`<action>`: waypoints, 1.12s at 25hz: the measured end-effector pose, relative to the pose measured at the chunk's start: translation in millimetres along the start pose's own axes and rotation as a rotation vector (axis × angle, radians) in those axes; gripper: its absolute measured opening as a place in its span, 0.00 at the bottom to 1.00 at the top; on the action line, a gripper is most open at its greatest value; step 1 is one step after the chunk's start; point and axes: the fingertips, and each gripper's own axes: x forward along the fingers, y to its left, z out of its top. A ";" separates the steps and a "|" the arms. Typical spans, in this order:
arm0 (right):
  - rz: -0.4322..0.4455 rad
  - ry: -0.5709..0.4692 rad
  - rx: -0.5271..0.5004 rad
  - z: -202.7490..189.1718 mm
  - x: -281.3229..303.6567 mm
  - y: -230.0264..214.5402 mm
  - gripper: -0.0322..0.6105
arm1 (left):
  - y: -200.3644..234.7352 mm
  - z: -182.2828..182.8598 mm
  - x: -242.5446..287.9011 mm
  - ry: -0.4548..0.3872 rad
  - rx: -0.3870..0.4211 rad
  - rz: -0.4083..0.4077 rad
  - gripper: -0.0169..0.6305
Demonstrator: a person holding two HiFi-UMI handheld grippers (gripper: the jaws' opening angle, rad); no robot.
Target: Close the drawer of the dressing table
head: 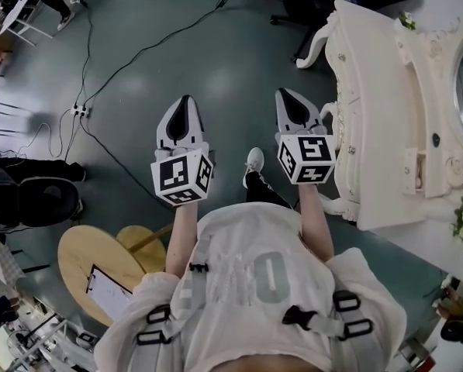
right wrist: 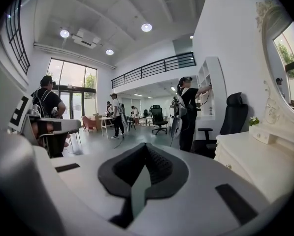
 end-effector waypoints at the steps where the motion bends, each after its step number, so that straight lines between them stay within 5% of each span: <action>1: 0.001 -0.003 0.000 5.5 9.2 -8.1 0.06 | -1.1 3.4 13.2 -0.004 -0.006 0.000 0.05; 13: -0.027 -0.047 -0.006 42.1 84.3 -117.7 0.06 | -40.8 27.1 150.6 -0.050 -0.007 -0.031 0.06; 28: -0.074 -0.028 0.002 57.7 137.8 -152.3 0.06 | -37.6 28.5 228.3 -0.028 -0.016 -0.070 0.06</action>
